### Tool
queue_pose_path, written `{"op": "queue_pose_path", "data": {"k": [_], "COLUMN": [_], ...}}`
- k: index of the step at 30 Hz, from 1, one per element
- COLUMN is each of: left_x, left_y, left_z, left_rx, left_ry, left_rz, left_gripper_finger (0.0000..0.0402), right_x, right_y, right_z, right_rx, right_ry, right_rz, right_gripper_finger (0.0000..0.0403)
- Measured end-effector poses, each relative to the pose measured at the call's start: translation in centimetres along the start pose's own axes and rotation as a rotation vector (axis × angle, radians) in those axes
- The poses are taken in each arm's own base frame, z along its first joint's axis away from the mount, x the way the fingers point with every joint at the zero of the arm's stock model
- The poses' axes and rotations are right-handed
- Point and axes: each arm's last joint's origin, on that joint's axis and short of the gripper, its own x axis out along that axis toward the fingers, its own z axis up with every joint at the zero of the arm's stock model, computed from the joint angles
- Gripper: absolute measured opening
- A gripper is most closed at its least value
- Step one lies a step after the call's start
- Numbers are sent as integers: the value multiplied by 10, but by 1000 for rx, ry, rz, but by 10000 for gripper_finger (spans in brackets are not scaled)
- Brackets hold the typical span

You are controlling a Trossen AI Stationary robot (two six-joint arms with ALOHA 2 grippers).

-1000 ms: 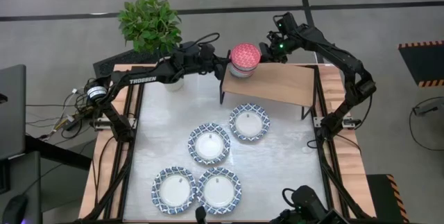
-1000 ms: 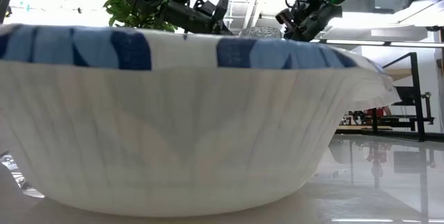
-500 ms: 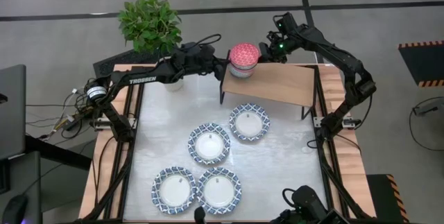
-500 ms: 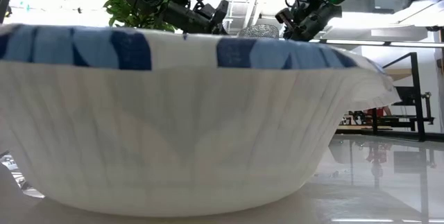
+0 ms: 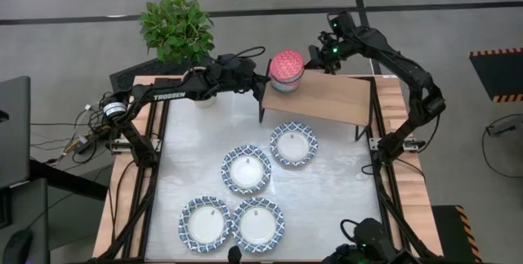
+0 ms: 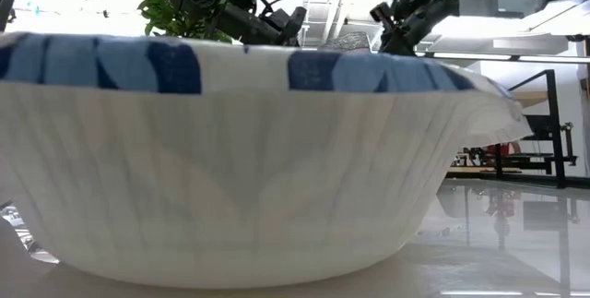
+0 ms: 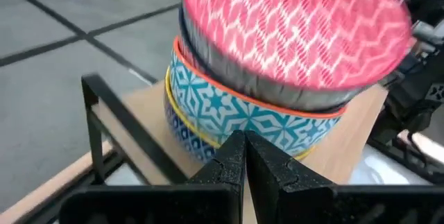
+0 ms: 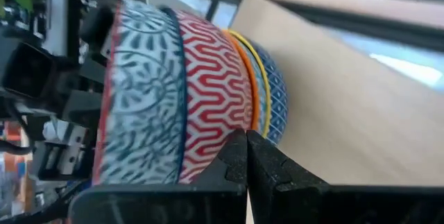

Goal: Place and stack bowls onto a shelf
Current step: Adjust the stack of bowls on the shelf

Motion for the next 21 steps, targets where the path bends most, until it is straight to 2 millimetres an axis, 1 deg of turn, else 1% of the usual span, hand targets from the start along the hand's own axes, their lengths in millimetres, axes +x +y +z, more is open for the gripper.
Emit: {"op": "queue_pose_path", "data": {"k": [3, 5, 9, 14, 21], "left_x": [-5, -8, -7, -7, -6], "left_y": [-4, -4, -2, -3, -2], "left_z": [11, 17, 14, 15, 13], "left_rx": [7, 4, -1, 0, 7], "left_ry": [-80, -114, -97, -106, -87], "left_rz": [-20, -25, -18, -21, -18], "left_gripper_finger": [0, 0, 0, 0, 0], "right_x": [-11, -14, -14, -13, -4], "right_y": [3, 3, 3, 5, 6], "right_z": [1, 1, -1, -1, -2], "right_rx": [-10, -9, -8, -25, -28], "right_ry": [-33, -40, -33, -37, -13], "right_rz": [3, 3, -6, 2, -2], "right_gripper_finger": [17, 17, 17, 17, 17]}}
